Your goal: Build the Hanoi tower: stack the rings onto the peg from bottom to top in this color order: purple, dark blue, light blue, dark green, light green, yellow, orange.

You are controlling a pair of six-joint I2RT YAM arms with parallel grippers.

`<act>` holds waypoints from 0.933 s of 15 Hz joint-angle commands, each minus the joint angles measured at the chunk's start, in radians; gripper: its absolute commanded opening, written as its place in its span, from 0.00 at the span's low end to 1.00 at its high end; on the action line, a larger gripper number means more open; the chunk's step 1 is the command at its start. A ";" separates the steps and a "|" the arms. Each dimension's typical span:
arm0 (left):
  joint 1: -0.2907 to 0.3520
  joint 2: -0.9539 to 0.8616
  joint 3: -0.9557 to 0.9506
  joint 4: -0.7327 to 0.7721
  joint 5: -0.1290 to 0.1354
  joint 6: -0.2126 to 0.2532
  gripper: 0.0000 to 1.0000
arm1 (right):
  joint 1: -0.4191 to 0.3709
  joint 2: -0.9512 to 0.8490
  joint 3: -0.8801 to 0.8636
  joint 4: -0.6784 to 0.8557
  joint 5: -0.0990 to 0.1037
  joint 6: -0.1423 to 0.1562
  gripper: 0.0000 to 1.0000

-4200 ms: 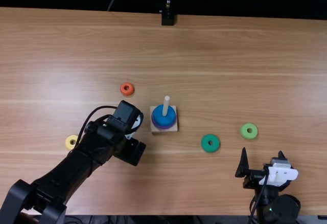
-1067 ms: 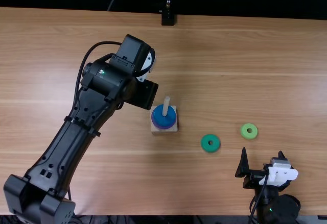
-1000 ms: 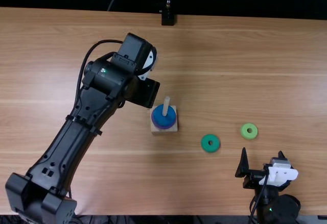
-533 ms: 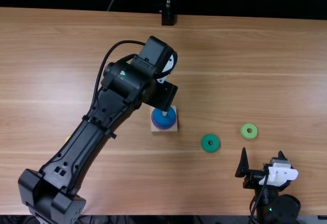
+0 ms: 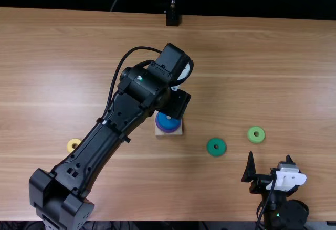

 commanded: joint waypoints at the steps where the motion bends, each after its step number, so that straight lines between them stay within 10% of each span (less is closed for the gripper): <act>1: -0.009 0.016 0.037 0.002 0.007 -0.016 0.06 | -0.012 -0.019 -0.066 -0.069 0.001 0.001 1.00; 14: -0.012 0.075 0.028 0.000 0.007 -0.014 0.08 | -0.012 -0.019 -0.066 -0.069 0.001 0.001 1.00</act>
